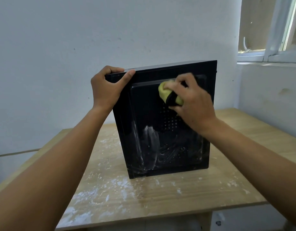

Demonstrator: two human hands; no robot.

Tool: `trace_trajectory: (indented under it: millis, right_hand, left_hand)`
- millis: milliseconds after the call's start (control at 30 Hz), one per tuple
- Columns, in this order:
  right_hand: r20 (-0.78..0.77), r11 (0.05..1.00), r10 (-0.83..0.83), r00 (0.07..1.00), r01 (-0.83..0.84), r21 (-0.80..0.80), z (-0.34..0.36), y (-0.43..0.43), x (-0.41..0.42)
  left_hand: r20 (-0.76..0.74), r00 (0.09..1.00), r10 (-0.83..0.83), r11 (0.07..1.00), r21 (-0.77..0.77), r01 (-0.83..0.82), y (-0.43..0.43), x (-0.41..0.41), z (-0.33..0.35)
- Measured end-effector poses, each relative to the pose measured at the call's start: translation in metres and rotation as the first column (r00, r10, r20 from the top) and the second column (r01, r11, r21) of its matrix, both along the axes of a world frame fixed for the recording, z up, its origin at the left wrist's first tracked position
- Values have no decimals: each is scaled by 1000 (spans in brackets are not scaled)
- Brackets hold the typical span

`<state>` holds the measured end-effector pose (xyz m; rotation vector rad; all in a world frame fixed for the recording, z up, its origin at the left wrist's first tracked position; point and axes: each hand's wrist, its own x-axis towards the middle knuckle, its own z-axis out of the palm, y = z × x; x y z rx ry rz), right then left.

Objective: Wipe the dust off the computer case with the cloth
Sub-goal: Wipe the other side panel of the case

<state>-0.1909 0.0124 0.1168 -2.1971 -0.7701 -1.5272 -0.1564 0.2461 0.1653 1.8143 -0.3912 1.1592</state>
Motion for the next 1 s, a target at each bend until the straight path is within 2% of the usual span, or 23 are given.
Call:
trace_trajectory:
  millis: [100, 233, 367, 500, 667, 1000]
  right_hand:
    - [9, 999, -16, 1000, 15, 51, 18, -1, 2]
    - [16, 997, -30, 999, 29, 75, 5, 5, 2]
    - [16, 1000, -2, 1000, 2, 1, -27, 12, 2]
    - [-64, 994, 15, 998, -22, -107, -65, 14, 1]
    - [-83, 989, 4, 997, -16, -147, -66, 7, 0]
    - [3, 986, -84, 996, 83, 143, 16, -28, 6]
  left_hand:
    - [2, 1000, 4, 1000, 7, -4, 1, 1, -1]
    - [2, 1000, 4, 1000, 2, -4, 1, 0, 0]
    - [1, 1000, -2, 1000, -1, 2, 0, 0, 0]
    - [0, 1000, -2, 1000, -4, 2, 0, 0, -1]
    - [-2, 1000, 5, 1000, -1, -5, -1, -1, 0]
    - [10, 1000, 0, 1000, 7, 0, 1, 1, -1]
